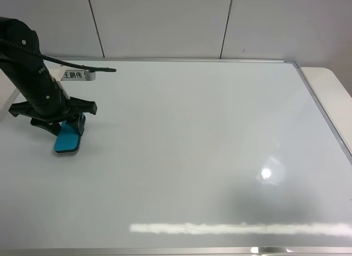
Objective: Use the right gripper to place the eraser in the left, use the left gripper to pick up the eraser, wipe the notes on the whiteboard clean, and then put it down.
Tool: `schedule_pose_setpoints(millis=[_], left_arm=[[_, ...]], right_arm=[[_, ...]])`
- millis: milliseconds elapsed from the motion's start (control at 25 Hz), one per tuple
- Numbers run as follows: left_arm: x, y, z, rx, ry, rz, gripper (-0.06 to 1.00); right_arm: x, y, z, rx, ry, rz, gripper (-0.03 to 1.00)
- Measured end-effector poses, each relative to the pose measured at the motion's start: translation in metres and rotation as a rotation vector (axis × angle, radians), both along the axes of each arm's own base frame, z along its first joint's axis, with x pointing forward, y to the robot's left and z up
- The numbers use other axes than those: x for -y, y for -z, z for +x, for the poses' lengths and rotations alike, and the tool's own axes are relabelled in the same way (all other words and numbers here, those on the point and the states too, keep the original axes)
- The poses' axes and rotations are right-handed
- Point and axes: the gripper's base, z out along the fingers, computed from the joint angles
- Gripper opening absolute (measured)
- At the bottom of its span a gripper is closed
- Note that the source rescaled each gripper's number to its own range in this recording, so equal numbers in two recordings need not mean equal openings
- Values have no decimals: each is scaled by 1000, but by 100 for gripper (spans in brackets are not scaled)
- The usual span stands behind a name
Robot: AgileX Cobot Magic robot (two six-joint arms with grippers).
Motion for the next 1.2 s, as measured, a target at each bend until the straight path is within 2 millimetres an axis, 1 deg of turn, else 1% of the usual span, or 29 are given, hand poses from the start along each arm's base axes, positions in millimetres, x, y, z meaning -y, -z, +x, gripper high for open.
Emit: schedule_pose_setpoints(millis=[240, 520, 560, 600, 640, 680, 720, 760, 800, 920, 1080, 1160, 1200], left_arm=[[-1, 1, -1, -11, 4, 8, 5], [-1, 1, -1, -13, 52, 20, 5], [-1, 1, -1, -8, 58, 20, 9], [-1, 0, 0, -4, 62, 20, 19], [-1, 0, 0, -2, 62, 19, 40], [-1, 0, 0, -2, 62, 19, 63], [-1, 0, 0, -2, 62, 19, 77], [-1, 0, 0, -2, 62, 19, 88], [-1, 0, 0, -2, 62, 19, 93], [-1, 0, 0, 0, 62, 19, 98], [-1, 0, 0, 4, 62, 18, 99], [-1, -7, -1, 25, 61, 13, 99], [-1, -14, -2, 46, 61, 9, 99]], right_arm=[[0, 0, 0, 0, 0, 0, 100], [0, 0, 0, 0, 0, 0, 100], [0, 0, 0, 0, 0, 0, 100], [0, 0, 0, 0, 0, 0, 100], [0, 0, 0, 0, 0, 0, 100], [0, 0, 0, 0, 0, 0, 100], [0, 0, 0, 0, 0, 0, 100], [0, 0, 0, 0, 0, 0, 100], [0, 0, 0, 0, 0, 0, 100], [0, 0, 0, 0, 0, 0, 100], [0, 0, 0, 0, 0, 0, 100], [0, 0, 0, 0, 0, 0, 100], [0, 0, 0, 0, 0, 0, 100]])
